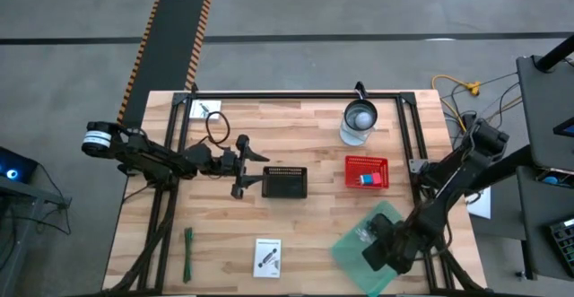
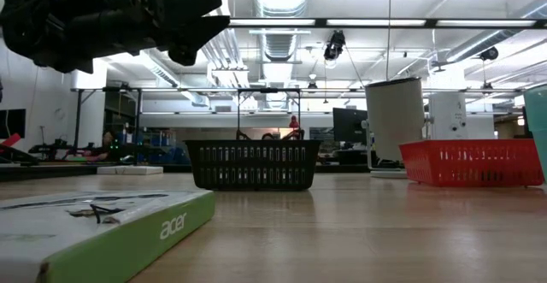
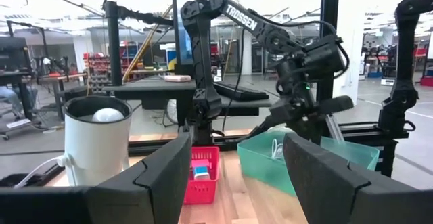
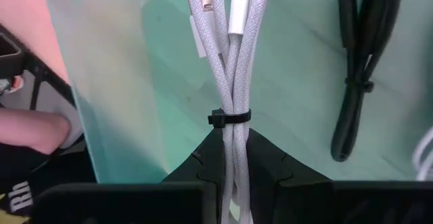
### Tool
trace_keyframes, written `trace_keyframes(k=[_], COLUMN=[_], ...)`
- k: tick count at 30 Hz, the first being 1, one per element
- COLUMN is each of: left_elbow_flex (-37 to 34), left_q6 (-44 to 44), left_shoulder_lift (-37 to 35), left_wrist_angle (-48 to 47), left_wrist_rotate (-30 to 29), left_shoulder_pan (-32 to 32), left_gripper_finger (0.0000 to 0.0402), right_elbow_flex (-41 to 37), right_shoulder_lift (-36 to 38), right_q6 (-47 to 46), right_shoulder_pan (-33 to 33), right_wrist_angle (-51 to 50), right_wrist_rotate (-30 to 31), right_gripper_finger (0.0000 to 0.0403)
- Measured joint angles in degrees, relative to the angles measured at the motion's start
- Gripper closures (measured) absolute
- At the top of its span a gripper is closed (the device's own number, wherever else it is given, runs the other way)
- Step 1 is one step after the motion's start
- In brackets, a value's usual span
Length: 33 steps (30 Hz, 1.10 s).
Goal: Pick and place items into bin
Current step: Put the white charger cable into the blue bin
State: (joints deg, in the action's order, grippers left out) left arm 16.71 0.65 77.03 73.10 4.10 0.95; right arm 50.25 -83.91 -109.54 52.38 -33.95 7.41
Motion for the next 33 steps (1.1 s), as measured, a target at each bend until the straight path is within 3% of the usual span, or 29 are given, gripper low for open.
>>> trace_keyframes(k=[20,33], left_elbow_flex=[-0.2,-0.2], left_q6=[-0.3,-0.3], left_shoulder_lift=[0.0,0.0], left_wrist_angle=[-0.1,-0.1], left_wrist_rotate=[0.0,0.0], left_shoulder_pan=[0.0,0.0], left_gripper_finger=[0.0182,0.0182], right_elbow_flex=[15.4,18.2], right_shoulder_lift=[-14.3,-18.9], right_q6=[0.6,0.3], right_shoulder_pan=[0.6,0.6], right_wrist_angle=[-5.2,-4.7], right_wrist_rotate=[-3.4,-3.0], right_gripper_finger=[0.0375,0.0375])
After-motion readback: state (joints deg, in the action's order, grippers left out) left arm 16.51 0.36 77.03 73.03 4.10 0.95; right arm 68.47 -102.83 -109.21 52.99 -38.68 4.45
